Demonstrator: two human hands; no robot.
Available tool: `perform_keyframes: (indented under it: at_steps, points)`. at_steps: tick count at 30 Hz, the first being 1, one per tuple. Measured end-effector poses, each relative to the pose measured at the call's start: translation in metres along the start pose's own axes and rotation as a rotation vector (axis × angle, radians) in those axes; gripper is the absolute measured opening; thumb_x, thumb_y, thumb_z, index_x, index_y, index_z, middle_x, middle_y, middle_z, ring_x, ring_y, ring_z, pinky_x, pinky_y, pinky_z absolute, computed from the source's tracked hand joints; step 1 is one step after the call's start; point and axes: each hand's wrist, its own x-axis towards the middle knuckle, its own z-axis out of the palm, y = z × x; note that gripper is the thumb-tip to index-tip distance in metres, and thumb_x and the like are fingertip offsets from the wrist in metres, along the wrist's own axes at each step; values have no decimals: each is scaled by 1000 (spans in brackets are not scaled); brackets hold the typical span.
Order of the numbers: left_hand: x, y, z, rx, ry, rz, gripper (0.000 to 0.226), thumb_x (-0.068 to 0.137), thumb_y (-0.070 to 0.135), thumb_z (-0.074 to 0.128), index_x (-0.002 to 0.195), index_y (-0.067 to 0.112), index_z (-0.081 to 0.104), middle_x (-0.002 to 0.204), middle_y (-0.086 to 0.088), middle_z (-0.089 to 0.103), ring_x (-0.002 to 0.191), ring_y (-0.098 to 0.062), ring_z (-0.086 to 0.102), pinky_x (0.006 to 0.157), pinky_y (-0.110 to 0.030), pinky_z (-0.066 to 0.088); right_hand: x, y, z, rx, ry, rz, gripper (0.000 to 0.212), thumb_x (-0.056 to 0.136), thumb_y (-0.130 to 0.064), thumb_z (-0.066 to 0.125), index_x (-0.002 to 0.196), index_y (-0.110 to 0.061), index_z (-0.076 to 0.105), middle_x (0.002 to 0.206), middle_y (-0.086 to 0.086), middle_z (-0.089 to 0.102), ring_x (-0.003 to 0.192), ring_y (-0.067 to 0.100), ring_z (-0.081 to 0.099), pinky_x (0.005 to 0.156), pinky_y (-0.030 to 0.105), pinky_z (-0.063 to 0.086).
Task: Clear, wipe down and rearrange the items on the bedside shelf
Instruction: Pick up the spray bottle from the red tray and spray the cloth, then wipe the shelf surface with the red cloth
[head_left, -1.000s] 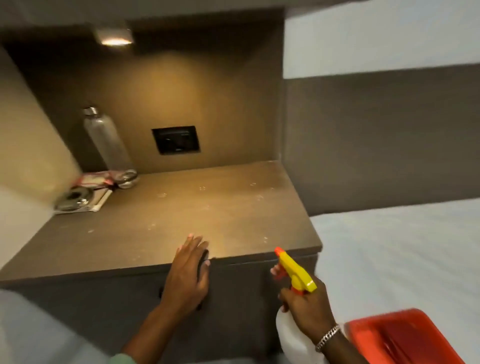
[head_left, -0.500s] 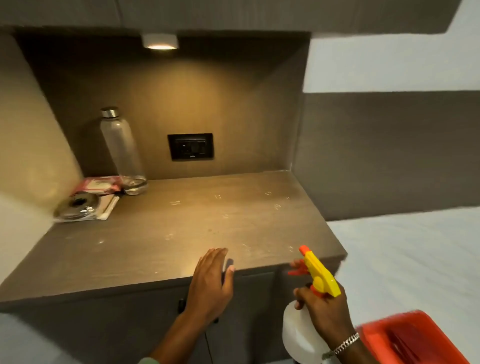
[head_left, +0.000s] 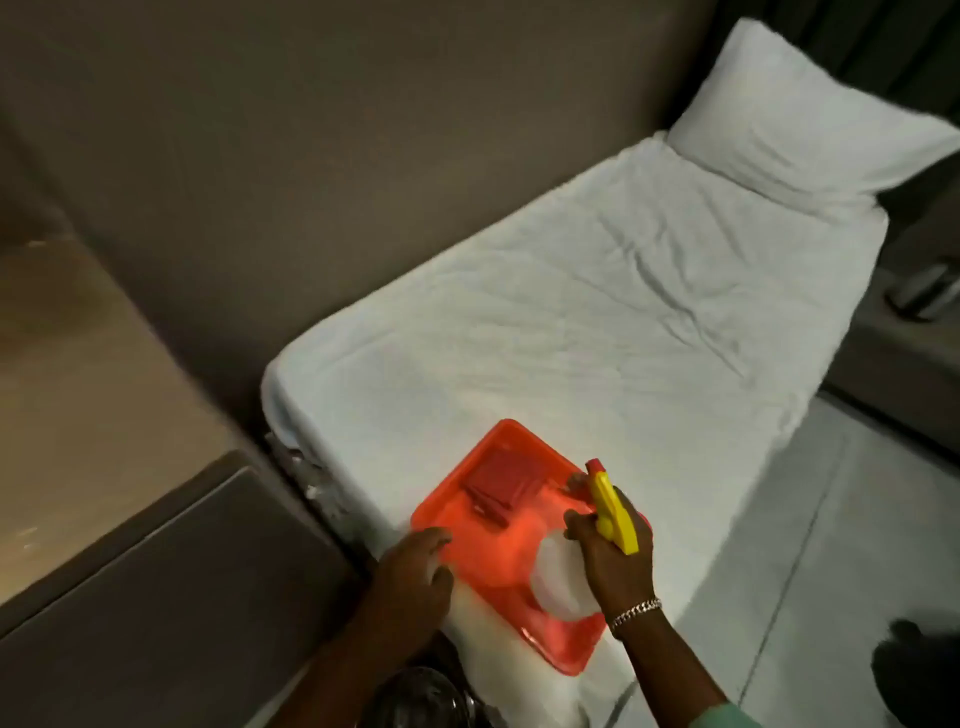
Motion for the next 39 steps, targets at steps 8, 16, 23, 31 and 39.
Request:
perform_keyframes:
  at_steps: [8,16,23,31,39]
  points:
    - [121,-13,100,-653,-36,-787,29,82,32,71,96,11,58,91,-17,61,81,-33,63,73,-41,53,72,86,-20,-154,78,-152,37,82,5,66,118,-4,63,113,10,69,105,24,66,93,40,51]
    - [177,-16,149,-754,405,-848,54,69,7,80,119,6,60,119,-17,65,101,-41,64,87,-56,55,73,118,-41,-247,-62,-75,48,85,-18,71,129,-27,56,124,-6,65,115,9,61,94,33,51]
    - [124,1,111,-880,234,-652,40,70,10,80,107,17,67,109,-7,72,95,-27,68,81,-41,54,23,101,-73,-321,-17,222,53,70,-22,83,114,-28,55,114,4,65,101,15,62,83,32,55]
    - [8,51,1,-1112,204,-402,44,63,-3,72,107,-3,63,105,-21,73,93,-32,71,71,-36,62,-27,-7,10,165,-334,352,54,72,-47,69,122,-36,52,117,-17,63,104,-5,61,78,16,50]
    - [-88,62,-122,-1072,688,-104,42,62,6,76,103,1,68,98,-19,75,85,-29,73,72,-33,61,-31,-125,128,135,-792,32,25,81,-11,72,101,-24,63,81,11,76,70,25,71,68,45,59]
